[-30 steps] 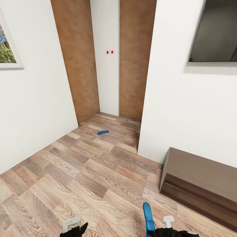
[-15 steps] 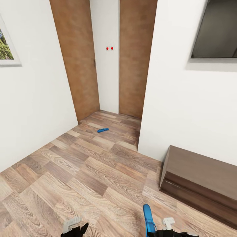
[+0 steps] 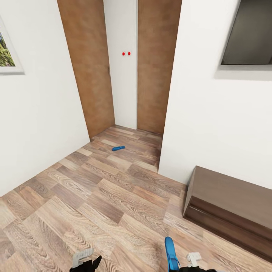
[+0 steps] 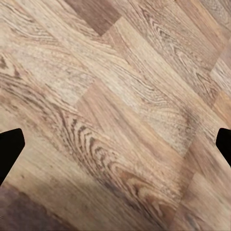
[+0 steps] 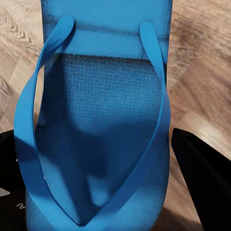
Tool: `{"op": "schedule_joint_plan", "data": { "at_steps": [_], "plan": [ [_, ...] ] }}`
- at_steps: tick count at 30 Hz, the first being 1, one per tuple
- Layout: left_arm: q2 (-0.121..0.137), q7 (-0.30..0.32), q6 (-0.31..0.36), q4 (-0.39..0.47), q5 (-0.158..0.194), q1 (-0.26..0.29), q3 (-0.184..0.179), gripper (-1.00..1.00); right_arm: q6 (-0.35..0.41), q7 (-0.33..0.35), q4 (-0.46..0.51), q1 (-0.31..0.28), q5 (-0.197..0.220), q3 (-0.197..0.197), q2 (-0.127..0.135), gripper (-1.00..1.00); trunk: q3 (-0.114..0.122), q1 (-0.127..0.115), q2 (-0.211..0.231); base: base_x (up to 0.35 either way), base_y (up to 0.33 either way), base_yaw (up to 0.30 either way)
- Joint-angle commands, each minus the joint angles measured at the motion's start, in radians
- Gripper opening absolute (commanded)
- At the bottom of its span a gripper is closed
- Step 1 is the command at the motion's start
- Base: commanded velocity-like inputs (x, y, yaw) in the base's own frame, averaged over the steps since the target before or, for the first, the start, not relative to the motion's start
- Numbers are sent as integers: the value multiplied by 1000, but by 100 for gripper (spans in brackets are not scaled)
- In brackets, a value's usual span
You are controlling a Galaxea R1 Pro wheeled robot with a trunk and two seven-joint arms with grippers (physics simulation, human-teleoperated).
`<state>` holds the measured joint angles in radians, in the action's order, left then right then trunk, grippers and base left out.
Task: In the bedroom, move the book from the bed onto either nightstand, and place the two sandals side by side next to the bed.
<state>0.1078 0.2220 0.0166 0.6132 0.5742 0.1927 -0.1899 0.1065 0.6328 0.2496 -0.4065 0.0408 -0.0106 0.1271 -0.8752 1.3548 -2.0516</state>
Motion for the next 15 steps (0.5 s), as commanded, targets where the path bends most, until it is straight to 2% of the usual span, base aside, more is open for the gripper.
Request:
{"op": "schedule_joint_plan", "data": {
  "at_steps": [1, 15],
  "plan": [
    [1, 0, 2, 0, 10, 1, -5, 100, 10, 5, 2, 0, 5, -1, 0, -100, -1, 0, 0, 0, 0, 189],
    [1, 0, 2, 0, 10, 1, -5, 100, 10, 5, 2, 0, 5, -2, 1, -100, -1, 0, 0, 0, 0, 277]
  ]
}}
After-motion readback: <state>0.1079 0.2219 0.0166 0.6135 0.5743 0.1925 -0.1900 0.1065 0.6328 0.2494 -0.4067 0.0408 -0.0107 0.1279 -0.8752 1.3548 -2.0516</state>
